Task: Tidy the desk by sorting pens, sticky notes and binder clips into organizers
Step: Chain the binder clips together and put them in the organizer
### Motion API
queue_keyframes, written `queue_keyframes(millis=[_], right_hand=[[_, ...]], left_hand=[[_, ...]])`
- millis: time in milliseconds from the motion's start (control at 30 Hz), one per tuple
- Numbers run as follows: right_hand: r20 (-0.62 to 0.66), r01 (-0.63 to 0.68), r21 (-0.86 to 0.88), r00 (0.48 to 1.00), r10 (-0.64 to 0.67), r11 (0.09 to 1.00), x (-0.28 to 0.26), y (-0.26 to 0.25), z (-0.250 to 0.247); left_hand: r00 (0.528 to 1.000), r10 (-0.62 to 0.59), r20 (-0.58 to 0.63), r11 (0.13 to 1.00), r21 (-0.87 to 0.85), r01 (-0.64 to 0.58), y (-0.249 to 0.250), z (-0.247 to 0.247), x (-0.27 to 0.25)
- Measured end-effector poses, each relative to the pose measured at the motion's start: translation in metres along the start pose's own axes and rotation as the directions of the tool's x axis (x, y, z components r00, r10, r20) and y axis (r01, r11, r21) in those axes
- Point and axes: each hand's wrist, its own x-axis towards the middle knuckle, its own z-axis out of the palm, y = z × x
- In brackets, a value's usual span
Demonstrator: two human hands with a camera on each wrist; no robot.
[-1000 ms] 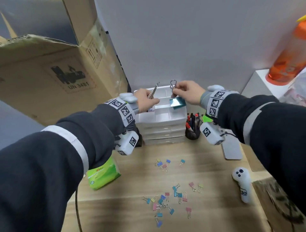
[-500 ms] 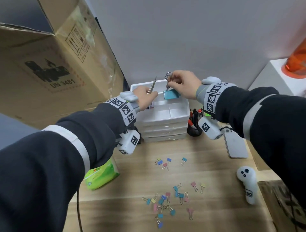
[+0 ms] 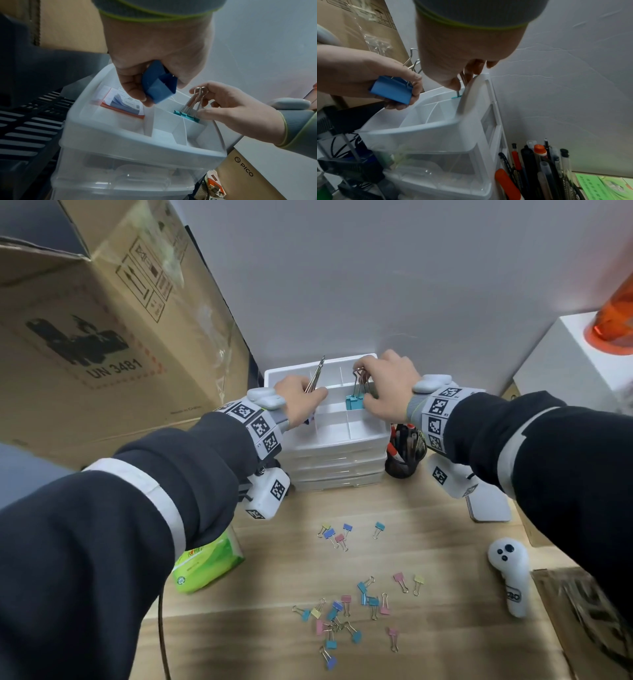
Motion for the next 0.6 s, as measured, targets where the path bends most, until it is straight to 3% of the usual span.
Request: queue_keyframes(millis=[67,167,233,333,433,600], right_hand=[[-0.024,0.003,0.028,1.000,-0.003,1.000,-0.002,-0.002,-0.003],[-0.200,0.047,0.047,0.979,-0.037,0.998,-0.003,-0.010,-0.010],[-0.280,0.089,0.180,0.959,-0.035,0.980,0.001,-0.023,-0.014],[-0.118,-0.048,0.451,0.987,0.113,0.891,0.009,-0.052,-0.025],[0.062,-0.200,0.511,0.979,0.196,0.836,0.017,-0.071,-0.032],[0.135,-0.298,0.666,0.950,0.282,0.684,0.028,-0.070,-0.032]], left_hand=[[1.000,0.005,-0.006,1.000,0.010,-0.005,-0.001,0.000,0.001],[0.998,0.024,-0.056,0.998,0.058,-0.021,-0.002,0.000,0.001],[0.994,0.048,-0.095,0.995,0.097,-0.039,-0.003,0.000,-0.001],[0.990,0.080,-0.117,0.994,0.089,-0.070,0.002,0.002,-0.003],[0.984,0.097,-0.147,0.991,0.106,-0.082,0.009,0.003,-0.004],[0.979,0.175,-0.104,0.962,0.232,-0.147,0.006,0.003,-0.006]])
